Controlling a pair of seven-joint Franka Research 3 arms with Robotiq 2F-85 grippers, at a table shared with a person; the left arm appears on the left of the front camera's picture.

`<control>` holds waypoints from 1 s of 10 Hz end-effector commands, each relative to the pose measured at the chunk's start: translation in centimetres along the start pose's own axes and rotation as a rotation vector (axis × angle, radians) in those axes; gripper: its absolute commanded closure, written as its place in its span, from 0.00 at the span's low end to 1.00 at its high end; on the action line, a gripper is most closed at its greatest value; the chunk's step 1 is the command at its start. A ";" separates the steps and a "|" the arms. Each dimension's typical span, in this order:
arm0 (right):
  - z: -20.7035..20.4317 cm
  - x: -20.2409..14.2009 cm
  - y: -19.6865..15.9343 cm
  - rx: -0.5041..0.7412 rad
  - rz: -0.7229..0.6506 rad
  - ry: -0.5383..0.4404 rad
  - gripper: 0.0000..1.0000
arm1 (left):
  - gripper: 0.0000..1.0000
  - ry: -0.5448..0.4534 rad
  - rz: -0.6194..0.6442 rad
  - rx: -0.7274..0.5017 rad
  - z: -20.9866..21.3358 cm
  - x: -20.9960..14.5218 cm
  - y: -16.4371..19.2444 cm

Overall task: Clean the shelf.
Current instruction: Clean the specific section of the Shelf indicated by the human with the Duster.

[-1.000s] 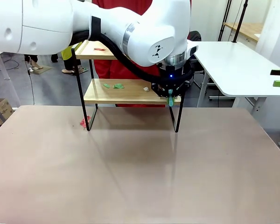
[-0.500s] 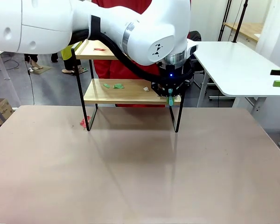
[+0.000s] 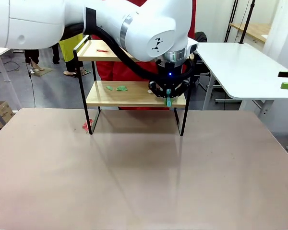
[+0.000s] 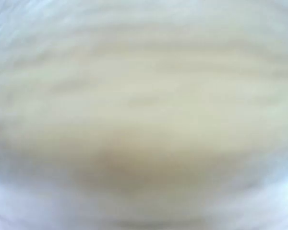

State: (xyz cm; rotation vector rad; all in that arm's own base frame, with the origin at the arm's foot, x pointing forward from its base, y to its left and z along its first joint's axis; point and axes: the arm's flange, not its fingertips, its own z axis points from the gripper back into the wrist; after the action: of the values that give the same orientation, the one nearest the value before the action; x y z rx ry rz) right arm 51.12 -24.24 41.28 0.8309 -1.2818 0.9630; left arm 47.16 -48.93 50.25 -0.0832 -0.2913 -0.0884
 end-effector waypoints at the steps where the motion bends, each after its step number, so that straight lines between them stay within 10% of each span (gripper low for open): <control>1: -0.1 0.2 0.1 0.001 0.003 -0.001 0.00 | 0.87 0.008 0.025 0.012 -0.2 -1.7 1.5; 10: -0.1 0.2 0.1 0.001 0.003 -0.001 0.00 | 0.87 -0.016 0.012 0.020 0.1 -4.3 3.9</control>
State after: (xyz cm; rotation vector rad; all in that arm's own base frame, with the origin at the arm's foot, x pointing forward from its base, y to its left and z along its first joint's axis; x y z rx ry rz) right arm 51.12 -24.24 41.28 0.8309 -1.2818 0.9630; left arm 44.62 -45.61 49.27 -0.0573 -0.2997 -0.0920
